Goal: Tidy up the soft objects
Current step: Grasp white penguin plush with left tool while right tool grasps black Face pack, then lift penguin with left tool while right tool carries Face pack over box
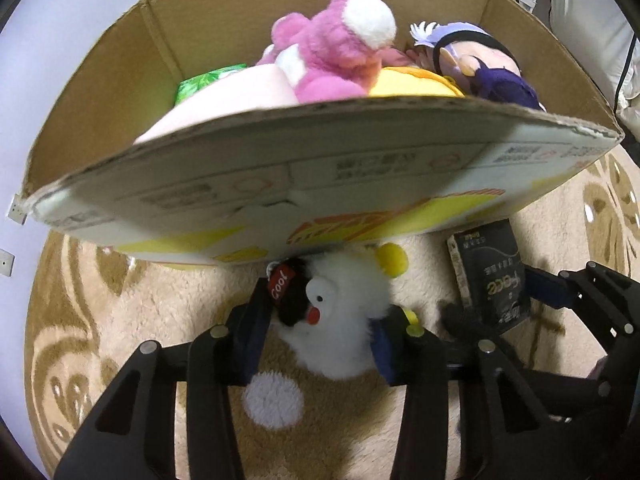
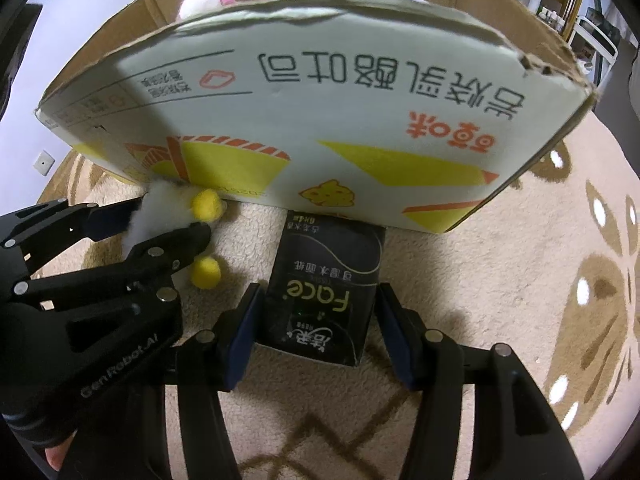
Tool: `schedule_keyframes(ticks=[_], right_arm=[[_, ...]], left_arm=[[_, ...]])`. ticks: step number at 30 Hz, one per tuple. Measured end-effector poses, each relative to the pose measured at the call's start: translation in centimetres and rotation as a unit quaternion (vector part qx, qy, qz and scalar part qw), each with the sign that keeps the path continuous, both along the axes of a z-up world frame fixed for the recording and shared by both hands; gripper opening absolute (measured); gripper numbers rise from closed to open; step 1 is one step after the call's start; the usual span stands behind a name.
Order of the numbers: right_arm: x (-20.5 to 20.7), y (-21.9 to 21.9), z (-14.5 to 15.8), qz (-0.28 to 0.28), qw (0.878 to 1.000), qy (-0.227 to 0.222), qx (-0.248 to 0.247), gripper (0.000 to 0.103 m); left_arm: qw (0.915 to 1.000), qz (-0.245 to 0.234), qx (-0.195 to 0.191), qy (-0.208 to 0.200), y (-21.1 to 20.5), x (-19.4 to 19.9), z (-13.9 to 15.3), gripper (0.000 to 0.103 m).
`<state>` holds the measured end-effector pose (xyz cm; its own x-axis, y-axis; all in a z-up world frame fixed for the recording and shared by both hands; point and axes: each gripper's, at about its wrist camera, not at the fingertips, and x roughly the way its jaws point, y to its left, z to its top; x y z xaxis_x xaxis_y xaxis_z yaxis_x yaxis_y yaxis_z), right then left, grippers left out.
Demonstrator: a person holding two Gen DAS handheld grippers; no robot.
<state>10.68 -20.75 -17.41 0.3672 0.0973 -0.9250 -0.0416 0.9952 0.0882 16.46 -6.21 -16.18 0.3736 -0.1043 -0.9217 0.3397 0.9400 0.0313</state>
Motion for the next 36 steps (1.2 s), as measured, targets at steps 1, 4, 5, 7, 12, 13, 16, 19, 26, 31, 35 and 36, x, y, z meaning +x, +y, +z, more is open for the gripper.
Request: schedule_keyframes(ticks=[1, 4, 5, 7, 12, 13, 16, 19, 26, 31, 35, 36], right_arm=[[0.0, -0.1, 0.0, -0.002, 1.000, 0.001, -0.001, 0.054], [-0.3, -0.6, 0.1, -0.012, 1.000, 0.001, 0.009, 0.053], [-0.3, -0.7, 0.1, -0.012, 1.000, 0.000, 0.010, 0.053], [-0.4, -0.8, 0.1, -0.012, 1.000, -0.003, 0.011, 0.053], [-0.6, -1.3, 0.5, -0.017, 0.999, -0.010, 0.026, 0.053], [-1.0, -1.5, 0.6, -0.019, 0.999, -0.012, 0.029, 0.052], [-1.7, -2.2, 1.3, -0.021, 0.999, -0.023, 0.031, 0.052], [-2.5, -2.4, 2.1, -0.017, 0.999, -0.034, 0.027, 0.052], [-4.3, -2.6, 4.1, -0.008, 0.998, -0.057, 0.024, 0.052], [-5.7, -2.8, 5.7, -0.010, 0.997, -0.072, 0.025, 0.052], [-6.6, -2.5, 7.0, -0.010, 0.996, -0.086, 0.024, 0.052], [-6.9, -1.9, 7.4, -0.011, 0.996, -0.089, 0.024, 0.052]], left_arm=[[1.0000, 0.002, 0.000, -0.002, 0.0, -0.1, 0.1, 0.042], [0.9998, 0.017, 0.002, -0.014, 0.6, -0.5, 0.4, 0.042], [0.9996, 0.022, 0.001, -0.017, 0.8, -0.8, 0.5, 0.042], [0.9993, 0.032, 0.001, -0.021, 1.3, -0.9, 0.6, 0.042], [0.9981, 0.058, -0.004, -0.020, 3.0, -1.4, 0.7, 0.042], [0.9979, 0.061, -0.004, -0.021, 3.3, -1.7, 0.7, 0.042], [0.9971, 0.066, 0.008, -0.035, 3.8, -2.7, 1.4, 0.042], [0.9966, 0.066, 0.017, -0.047, 4.4, -3.6, 2.1, 0.042], [0.9949, 0.073, 0.018, -0.067, 6.3, -5.7, 4.5, 0.042], [0.9934, 0.078, 0.012, -0.083, 6.6, -5.1, 6.2, 0.042], [0.9920, 0.082, 0.007, -0.095, 7.0, -6.1, 7.2, 0.042], [0.9916, 0.084, 0.005, -0.099, 7.1, -6.5, 7.5, 0.042]])
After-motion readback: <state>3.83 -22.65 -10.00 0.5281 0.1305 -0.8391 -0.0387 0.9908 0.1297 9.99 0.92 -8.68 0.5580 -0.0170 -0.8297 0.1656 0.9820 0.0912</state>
